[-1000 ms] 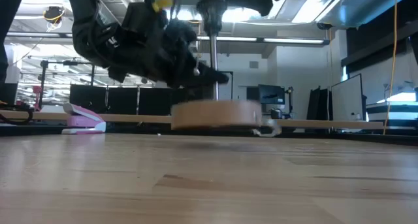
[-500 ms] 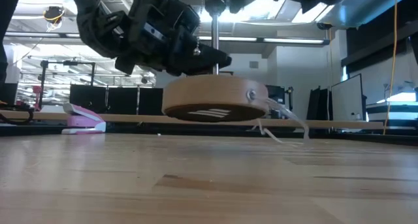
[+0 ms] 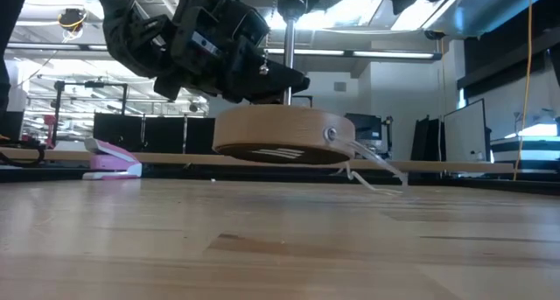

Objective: Screw lightbulb
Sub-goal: Insert the white lightbulb into the brown lamp

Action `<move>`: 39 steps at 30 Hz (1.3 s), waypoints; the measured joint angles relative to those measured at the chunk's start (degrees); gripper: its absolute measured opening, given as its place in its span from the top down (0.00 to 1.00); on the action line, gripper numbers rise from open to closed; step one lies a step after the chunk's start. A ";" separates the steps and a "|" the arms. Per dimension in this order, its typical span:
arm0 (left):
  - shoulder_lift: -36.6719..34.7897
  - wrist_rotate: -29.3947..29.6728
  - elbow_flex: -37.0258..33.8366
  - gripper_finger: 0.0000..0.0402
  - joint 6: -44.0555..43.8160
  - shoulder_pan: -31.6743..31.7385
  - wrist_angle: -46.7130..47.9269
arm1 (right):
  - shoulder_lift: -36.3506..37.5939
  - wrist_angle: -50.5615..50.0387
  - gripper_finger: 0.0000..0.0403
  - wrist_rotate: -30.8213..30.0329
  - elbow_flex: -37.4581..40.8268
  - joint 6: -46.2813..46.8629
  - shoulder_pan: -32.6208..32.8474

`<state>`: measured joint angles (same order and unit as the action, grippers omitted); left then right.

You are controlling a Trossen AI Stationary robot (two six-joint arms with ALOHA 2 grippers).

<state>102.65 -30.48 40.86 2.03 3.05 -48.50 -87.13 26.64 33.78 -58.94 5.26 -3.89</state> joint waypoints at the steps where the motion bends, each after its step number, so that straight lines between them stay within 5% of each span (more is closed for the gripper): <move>1: 0.00 0.01 0.00 0.93 -0.07 0.00 -0.03 | 0.00 -0.29 0.59 -0.95 0.00 -0.51 0.02; 9: -0.13 10.43 -0.01 0.93 -0.52 0.02 0.50 | 0.26 -3.68 0.61 -13.30 -0.11 -2.51 0.67; 21: -0.15 34.53 -0.04 0.93 -4.00 -0.25 4.04 | 0.28 -9.78 0.61 -51.11 -0.22 -8.51 6.61; 29: -0.24 43.16 -0.02 0.93 -4.70 -1.75 3.64 | -0.16 -9.36 0.61 -67.82 -0.22 -6.67 9.10; 34: -0.24 44.17 -0.02 0.93 -4.97 -1.88 4.05 | -0.86 -9.24 0.61 -70.67 -0.24 -4.62 9.09; 39: -0.25 43.79 -0.02 0.93 -4.09 -1.99 4.91 | -0.87 -8.83 0.61 -63.96 -0.09 -6.78 8.64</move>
<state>102.40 13.31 40.84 -2.06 1.06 -43.59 -88.01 17.81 -30.18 -59.03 -1.52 4.75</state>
